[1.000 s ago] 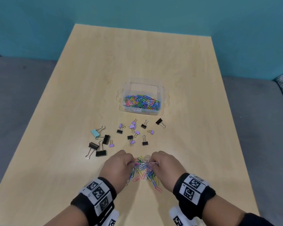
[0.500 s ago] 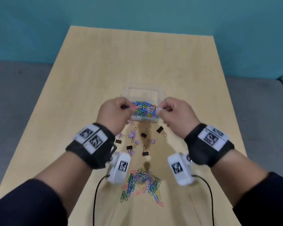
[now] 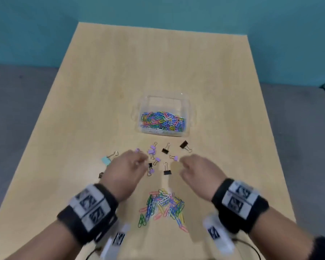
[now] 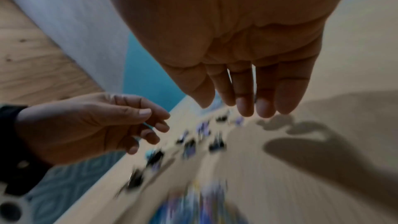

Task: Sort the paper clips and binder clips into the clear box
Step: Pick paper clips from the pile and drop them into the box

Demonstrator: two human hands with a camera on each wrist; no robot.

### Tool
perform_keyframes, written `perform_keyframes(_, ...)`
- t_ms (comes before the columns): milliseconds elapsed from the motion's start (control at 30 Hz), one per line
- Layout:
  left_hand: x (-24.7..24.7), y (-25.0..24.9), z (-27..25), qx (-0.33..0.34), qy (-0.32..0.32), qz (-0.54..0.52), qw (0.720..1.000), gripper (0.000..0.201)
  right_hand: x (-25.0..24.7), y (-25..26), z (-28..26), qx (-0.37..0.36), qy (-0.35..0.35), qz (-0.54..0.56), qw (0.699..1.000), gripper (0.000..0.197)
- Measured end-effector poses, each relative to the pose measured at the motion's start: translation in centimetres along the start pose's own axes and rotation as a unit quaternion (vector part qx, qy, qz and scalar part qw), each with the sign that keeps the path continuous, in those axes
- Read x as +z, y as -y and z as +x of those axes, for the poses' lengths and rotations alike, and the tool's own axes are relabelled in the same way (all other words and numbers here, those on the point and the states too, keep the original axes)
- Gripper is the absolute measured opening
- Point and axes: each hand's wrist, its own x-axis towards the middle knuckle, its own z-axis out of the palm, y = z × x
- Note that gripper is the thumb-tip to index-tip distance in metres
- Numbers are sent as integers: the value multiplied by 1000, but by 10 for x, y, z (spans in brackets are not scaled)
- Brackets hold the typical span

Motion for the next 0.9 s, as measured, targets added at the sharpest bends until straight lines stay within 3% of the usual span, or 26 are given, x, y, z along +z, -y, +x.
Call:
perform_keyframes(133, 42, 30, -54, 105, 65, 131, 984, 31, 50, 0, -46, -79, 52, -78, 992, 43)
perform_keyframes(267, 61, 32, -58, 204, 55, 229, 950, 39, 71, 5, -58, -129, 13, -153, 980, 66)
perform_keyframes(367, 56, 34, -62, 223, 57, 222, 947, 35, 77, 5, -65, -151, 11, -156, 976, 61)
perform_keyframes(433, 50, 40, -70, 203, 58, 208, 955, 34, 76, 2, -73, -141, 14, -124, 982, 52)
perform_keyframes(500, 47, 46, -82, 130, 67, 185, 972, 44, 75, -2, -83, -73, 14, -76, 994, 53)
perform_keyframes(600, 53, 47, -95, 20, 104, 148, 983, 73, 80, -4, -94, 18, 22, 10, 1000, 77)
perform_keyframes(733, 72, 30, -83, 14, 97, 162, 982, 75, 93, 8, -79, -12, 19, 5, 1000, 84)
perform_keyframes(900, 83, 21, -61, 8, 95, 167, 981, 55, 96, 17, -54, -8, -8, -4, 1000, 52)
